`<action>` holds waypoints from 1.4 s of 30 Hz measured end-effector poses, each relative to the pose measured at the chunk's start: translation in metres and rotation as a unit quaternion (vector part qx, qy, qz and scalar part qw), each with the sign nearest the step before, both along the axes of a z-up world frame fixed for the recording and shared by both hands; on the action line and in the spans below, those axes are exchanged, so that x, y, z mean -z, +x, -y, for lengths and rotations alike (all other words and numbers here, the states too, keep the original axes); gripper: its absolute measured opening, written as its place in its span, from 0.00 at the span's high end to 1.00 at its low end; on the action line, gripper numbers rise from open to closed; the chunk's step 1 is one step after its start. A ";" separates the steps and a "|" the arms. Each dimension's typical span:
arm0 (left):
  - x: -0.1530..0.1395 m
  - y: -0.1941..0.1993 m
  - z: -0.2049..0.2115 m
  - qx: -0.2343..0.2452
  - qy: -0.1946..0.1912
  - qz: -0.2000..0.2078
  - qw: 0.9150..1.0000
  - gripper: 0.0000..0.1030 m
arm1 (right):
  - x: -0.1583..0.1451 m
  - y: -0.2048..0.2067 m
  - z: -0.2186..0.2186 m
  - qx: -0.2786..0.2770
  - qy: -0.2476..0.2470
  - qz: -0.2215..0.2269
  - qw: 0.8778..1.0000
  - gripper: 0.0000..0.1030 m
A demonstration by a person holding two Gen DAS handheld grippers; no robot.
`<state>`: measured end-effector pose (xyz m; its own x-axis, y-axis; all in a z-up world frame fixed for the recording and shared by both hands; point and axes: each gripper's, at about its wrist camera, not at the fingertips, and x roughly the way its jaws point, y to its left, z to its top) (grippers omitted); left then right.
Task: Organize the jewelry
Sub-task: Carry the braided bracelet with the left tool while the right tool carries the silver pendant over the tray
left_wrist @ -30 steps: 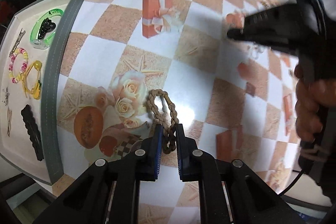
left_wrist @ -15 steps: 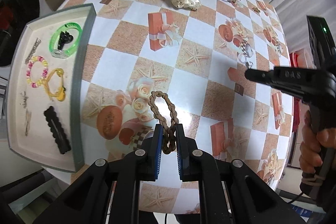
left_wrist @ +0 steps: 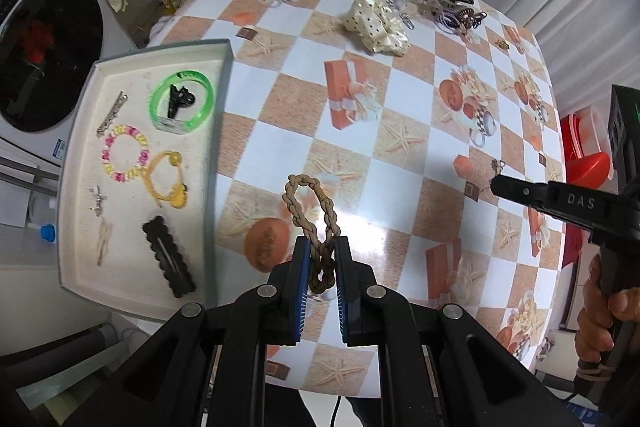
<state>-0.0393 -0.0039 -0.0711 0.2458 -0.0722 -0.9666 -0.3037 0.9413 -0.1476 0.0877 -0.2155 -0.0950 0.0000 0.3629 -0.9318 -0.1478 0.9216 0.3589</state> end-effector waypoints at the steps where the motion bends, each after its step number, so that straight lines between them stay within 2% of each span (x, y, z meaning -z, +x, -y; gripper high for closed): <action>1: -0.001 0.000 -0.003 0.002 0.001 0.001 1.000 0.83 | -0.001 -0.001 -0.002 0.001 0.001 0.001 1.000 0.95; 10: -0.002 -0.002 -0.037 0.033 0.003 0.005 0.999 0.83 | -0.010 -0.014 -0.030 0.018 0.003 0.010 1.000 0.95; 19: 0.000 -0.015 -0.080 0.058 0.000 0.009 0.998 0.83 | -0.017 -0.034 -0.077 0.033 -0.002 0.021 0.999 0.95; 30: 0.014 -0.048 -0.158 0.016 -0.002 -0.002 1.000 0.83 | -0.019 -0.056 -0.153 -0.001 -0.009 0.022 1.000 0.95; 42: 0.043 -0.082 -0.214 -0.046 -0.001 -0.031 0.998 0.83 | -0.005 -0.064 -0.240 -0.086 -0.009 0.010 0.996 0.95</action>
